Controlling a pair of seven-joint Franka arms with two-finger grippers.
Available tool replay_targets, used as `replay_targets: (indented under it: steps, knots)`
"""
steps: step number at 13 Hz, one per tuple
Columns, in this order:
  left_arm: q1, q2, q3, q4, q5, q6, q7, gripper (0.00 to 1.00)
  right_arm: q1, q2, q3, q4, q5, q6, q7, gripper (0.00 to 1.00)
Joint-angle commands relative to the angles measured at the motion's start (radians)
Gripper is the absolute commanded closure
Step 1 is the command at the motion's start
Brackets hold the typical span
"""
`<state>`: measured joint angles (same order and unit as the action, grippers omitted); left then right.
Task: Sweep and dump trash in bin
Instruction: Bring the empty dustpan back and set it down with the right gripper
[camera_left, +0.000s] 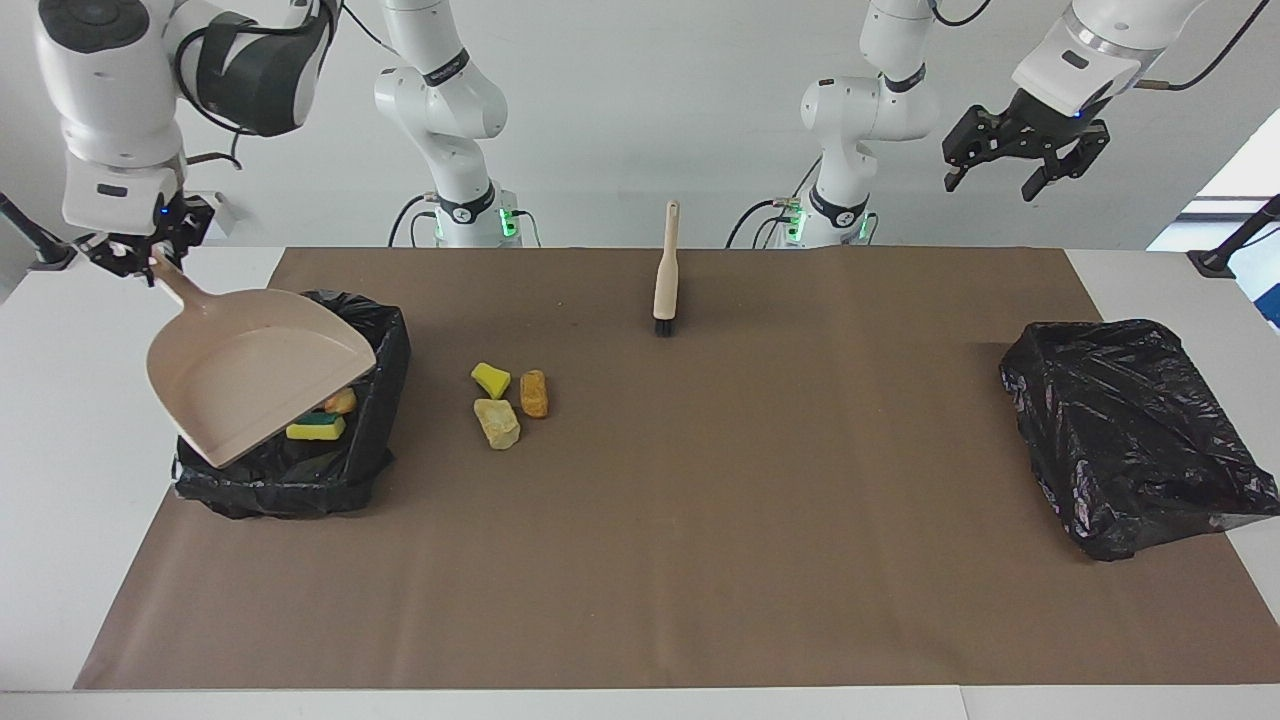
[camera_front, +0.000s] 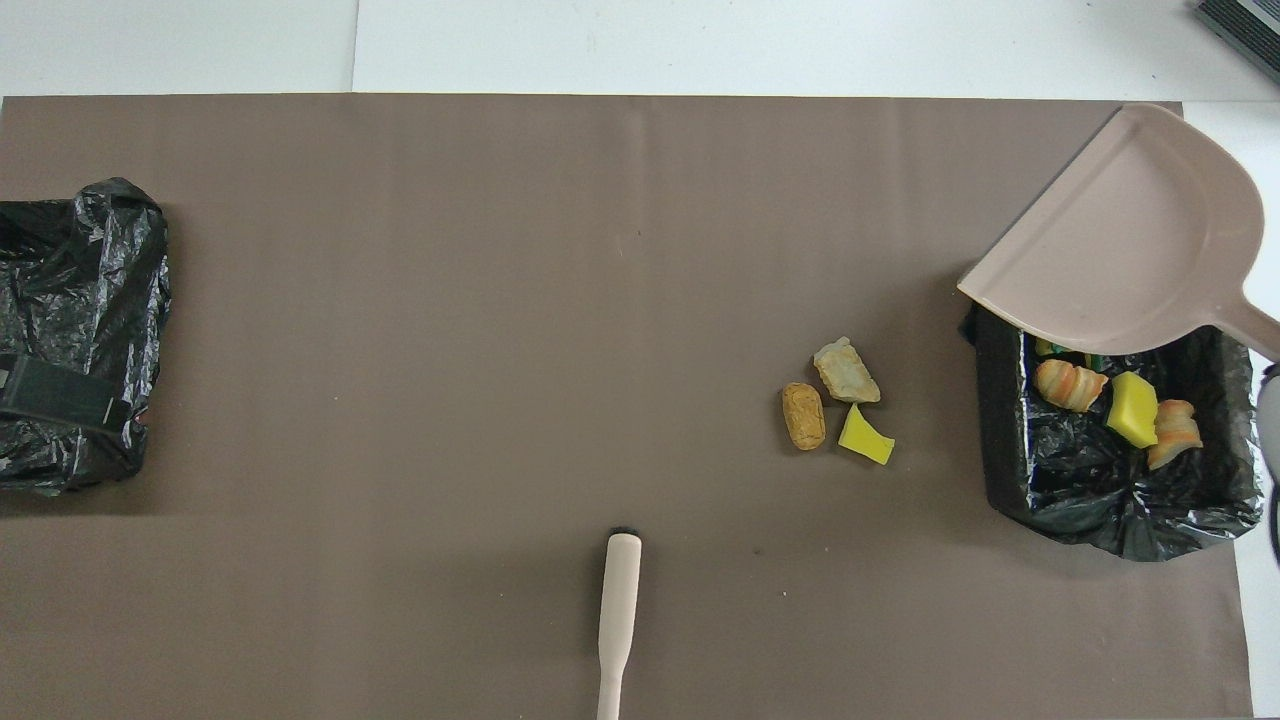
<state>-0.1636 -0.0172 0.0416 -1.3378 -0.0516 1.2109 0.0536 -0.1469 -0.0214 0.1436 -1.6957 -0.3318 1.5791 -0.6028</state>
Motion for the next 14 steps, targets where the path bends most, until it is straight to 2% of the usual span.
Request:
replay_targets:
  steps: [1,4,7,9,11,14]
  knots:
    - [0.016,-0.012,-0.014,0.005,0.015,0.004,0.022,0.0,0.117,0.003,0.001,-0.001,0.101,-0.04,0.365,1.0]
    - [0.016,-0.017,-0.014,0.0,0.015,0.019,0.02,0.0,0.251,0.096,0.001,0.013,0.235,-0.022,0.763,1.0]
    - [0.024,-0.017,-0.008,0.0,0.015,0.022,0.015,0.0,0.398,0.242,0.001,0.103,0.288,0.059,1.076,1.0]
    - [0.039,-0.017,-0.008,0.0,0.015,0.022,0.014,0.0,0.427,0.312,0.001,0.166,0.403,0.082,1.197,1.0]
    - [0.046,-0.017,-0.008,0.0,0.016,0.022,0.014,0.0,0.493,0.389,0.001,0.224,0.447,0.111,1.351,1.0]
    - [0.088,-0.017,-0.028,-0.001,0.016,0.022,0.022,0.0,0.57,0.452,0.002,0.235,0.482,0.211,1.381,1.0]
